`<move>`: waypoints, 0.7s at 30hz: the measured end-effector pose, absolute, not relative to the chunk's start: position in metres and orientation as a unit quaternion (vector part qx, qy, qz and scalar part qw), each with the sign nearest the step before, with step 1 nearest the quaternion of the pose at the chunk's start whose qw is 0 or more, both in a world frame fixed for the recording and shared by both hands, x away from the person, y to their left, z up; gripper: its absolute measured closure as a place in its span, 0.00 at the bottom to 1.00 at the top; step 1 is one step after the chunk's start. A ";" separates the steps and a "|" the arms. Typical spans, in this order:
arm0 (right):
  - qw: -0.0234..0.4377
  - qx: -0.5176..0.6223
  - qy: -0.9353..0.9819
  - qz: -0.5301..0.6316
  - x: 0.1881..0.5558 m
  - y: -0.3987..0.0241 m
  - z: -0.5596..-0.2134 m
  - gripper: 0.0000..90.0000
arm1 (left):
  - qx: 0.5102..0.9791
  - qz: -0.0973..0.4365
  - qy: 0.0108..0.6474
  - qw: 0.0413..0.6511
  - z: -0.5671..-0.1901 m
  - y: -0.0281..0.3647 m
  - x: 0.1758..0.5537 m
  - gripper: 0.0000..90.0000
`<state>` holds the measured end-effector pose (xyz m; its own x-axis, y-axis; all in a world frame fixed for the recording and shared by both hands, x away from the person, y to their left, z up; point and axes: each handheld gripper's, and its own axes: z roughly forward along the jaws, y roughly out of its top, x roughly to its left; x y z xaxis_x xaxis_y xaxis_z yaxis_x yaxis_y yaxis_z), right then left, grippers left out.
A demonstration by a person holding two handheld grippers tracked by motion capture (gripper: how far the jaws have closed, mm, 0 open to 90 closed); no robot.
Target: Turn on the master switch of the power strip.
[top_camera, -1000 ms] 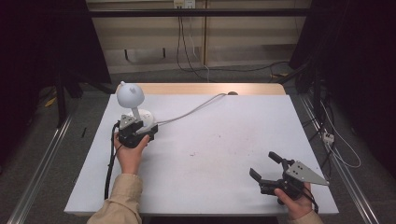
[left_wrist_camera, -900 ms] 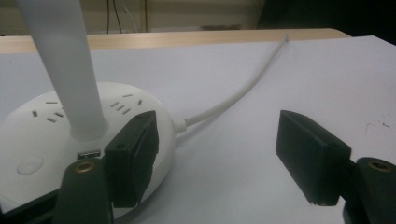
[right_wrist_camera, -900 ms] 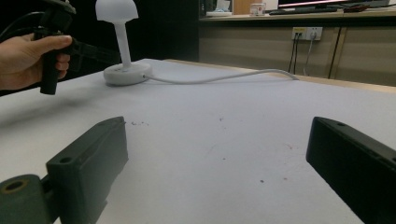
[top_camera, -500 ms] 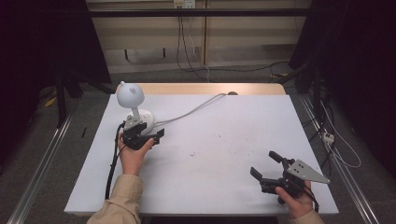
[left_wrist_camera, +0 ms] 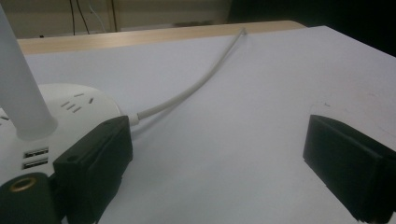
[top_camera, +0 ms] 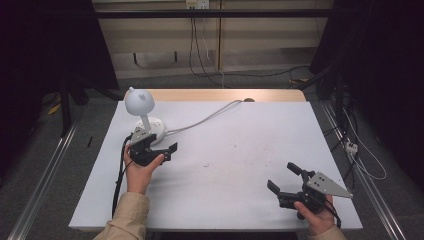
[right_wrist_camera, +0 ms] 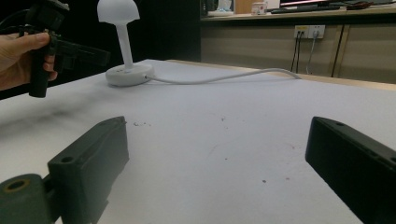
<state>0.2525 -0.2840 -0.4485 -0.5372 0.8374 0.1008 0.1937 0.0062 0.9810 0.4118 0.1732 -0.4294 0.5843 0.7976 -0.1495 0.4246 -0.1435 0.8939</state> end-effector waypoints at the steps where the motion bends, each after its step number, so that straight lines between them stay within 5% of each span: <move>1: 0.276 0.395 0.653 0.584 0.253 -0.284 -0.449 0.06 | 0.733 0.183 0.417 0.505 -0.429 0.174 0.411 0.08; 21: 0.270 0.389 0.658 0.585 0.254 -0.283 -0.448 0.07 | 0.729 0.178 0.411 0.518 -0.430 0.185 0.396 0.08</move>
<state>0.2537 -0.2830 -0.4480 -0.5506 0.8288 0.1001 0.1953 0.0113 0.9807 0.3957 0.1853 -0.4297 0.5990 0.7831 -0.1671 0.4153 -0.1254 0.9010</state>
